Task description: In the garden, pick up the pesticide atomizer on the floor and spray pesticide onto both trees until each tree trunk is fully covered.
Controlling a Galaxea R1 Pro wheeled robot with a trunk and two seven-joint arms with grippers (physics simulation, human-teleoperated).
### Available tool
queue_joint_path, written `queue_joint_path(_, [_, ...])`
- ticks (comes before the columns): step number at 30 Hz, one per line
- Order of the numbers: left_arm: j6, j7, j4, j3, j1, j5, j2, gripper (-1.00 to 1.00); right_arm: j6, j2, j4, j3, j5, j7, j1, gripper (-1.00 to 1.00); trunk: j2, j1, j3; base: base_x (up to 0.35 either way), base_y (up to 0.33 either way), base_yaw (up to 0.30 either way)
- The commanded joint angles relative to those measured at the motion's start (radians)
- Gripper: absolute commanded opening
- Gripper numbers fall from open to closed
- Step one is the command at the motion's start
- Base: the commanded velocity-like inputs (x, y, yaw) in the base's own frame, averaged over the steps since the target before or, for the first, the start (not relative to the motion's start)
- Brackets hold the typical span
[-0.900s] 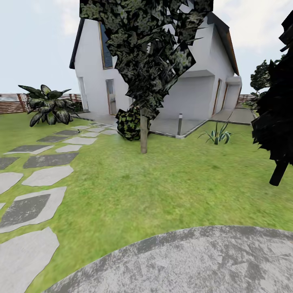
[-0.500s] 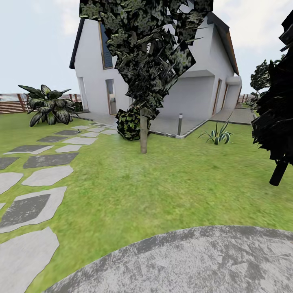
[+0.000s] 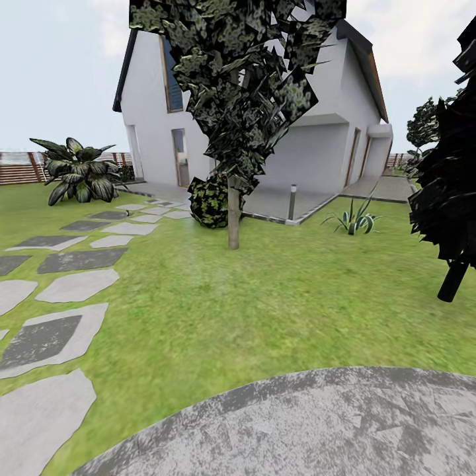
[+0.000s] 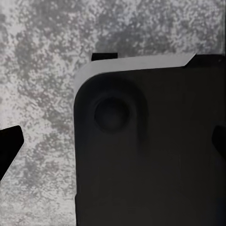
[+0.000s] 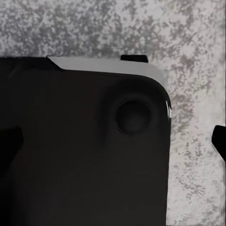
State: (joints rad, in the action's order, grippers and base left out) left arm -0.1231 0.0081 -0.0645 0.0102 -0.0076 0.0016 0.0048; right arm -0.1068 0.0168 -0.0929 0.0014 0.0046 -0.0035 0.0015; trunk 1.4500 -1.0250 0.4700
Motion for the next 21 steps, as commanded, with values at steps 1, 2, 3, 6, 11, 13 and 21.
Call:
queue_joint_path(1, [-0.006, 0.000, -0.006, 0.000, 0.000, 0.000, 0.000, 1.00, -0.006, -0.006, -0.006, 0.000, 0.000, 0.000, 0.000, 1.00, 0.000, 0.000, 0.000, 0.000, 0.000, 0.000])
queue_joint_path(2, [-0.011, 0.000, -0.011, 0.000, 0.000, 0.000, 0.001, 1.00, -0.011, -0.011, -0.011, 0.000, 0.000, 0.000, 0.000, 1.00, 0.000, 0.000, 0.000, 0.000, 0.000, 0.000])
queue_joint_path(3, [-0.017, 0.000, -0.017, 0.000, -0.001, 0.000, 0.001, 1.00, -0.017, -0.017, -0.017, 0.000, 0.000, 0.000, 0.000, 1.00, 0.000, 0.000, 0.000, 0.000, 0.000, 0.000])
queue_joint_path(6, [-0.034, -0.003, -0.034, 0.000, -0.006, 0.000, 0.000, 1.00, -0.034, -0.033, -0.034, 0.000, 0.000, 0.000, 0.000, 1.00, 0.000, 0.000, 0.000, 0.000, 0.000, 0.000])
queue_joint_path(11, [-0.099, -0.006, -0.220, 0.001, -0.037, 0.000, -0.001, 1.00, -0.155, -0.055, -0.266, 0.000, 0.001, 0.000, -0.002, 1.00, 0.000, 0.000, 0.000, 0.000, 0.000, 0.000])
queue_joint_path(13, [-0.099, -0.008, -0.254, 0.002, -0.048, -0.003, -0.001, 1.00, -0.155, -0.059, -0.317, 0.000, 0.001, 0.000, -0.003, 1.00, 0.000, 0.000, 0.000, 0.000, 0.000, 0.000])
queue_joint_path(21, [-0.101, -0.009, -0.382, 0.006, -0.086, -0.012, 0.001, 1.00, -0.161, -0.073, -0.493, -0.002, 0.002, 0.000, -0.020, 1.00, 0.000, 0.000, 0.000, 0.000, 0.000, 0.000])
